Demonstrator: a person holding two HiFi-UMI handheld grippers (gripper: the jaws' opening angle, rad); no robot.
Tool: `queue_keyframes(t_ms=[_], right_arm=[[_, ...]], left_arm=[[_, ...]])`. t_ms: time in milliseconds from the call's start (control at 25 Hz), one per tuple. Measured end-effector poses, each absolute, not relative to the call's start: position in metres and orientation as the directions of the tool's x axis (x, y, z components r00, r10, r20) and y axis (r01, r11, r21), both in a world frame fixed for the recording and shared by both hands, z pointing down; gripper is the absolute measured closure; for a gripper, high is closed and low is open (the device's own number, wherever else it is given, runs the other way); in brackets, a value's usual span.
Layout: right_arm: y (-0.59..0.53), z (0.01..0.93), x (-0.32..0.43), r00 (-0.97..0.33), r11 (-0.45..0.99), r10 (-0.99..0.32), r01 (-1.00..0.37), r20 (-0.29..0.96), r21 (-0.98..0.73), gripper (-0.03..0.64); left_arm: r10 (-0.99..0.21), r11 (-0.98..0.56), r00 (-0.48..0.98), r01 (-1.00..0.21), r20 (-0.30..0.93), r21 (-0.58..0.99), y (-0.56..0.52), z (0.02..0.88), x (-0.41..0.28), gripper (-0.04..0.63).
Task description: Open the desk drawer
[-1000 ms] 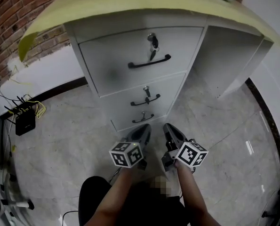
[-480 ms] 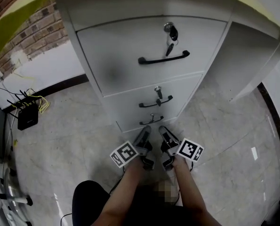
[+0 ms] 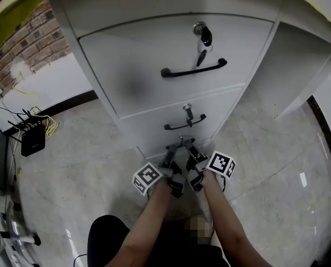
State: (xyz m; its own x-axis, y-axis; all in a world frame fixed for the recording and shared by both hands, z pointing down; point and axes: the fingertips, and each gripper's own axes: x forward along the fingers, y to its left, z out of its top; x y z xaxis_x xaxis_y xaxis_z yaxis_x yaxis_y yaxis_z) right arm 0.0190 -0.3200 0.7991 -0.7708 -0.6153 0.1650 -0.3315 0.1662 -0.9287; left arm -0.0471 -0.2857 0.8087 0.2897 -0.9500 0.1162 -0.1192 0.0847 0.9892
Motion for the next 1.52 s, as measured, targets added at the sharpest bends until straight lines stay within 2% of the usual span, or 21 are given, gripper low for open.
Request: queue_keyframes(t_ms=[120,320,560,1520], right_arm=[[-0.324,0.800,0.018,-0.758,0.160,-0.627,-0.353,0.182,-0.922,0.532],[-0.323,0.799,0.017,-0.748,0.185,-0.636,-0.387,0.190,-0.903,0.537],[-0.323,0.801,0.017,-0.755,0.138,-0.627,-0.351,0.192,-0.926,0.553],[-0.278,0.802,0.041,-0.752,0.078,-0.613,-0.362,0.242,-0.929,0.563]], left_arm=[[-0.948,0.055,0.307,-0.107,0.086,0.993,-0.289,0.807,-0.047,0.464],[-0.939,0.058,0.326,-0.162,0.109,0.985,-0.290,0.803,-0.046,0.499],[-0.941,0.077,0.317,-0.131,0.115,0.988,-0.291,0.801,-0.046,0.545],[-0.926,0.137,0.331,-0.156,0.182,0.978,-0.245,0.799,-0.021,0.548]])
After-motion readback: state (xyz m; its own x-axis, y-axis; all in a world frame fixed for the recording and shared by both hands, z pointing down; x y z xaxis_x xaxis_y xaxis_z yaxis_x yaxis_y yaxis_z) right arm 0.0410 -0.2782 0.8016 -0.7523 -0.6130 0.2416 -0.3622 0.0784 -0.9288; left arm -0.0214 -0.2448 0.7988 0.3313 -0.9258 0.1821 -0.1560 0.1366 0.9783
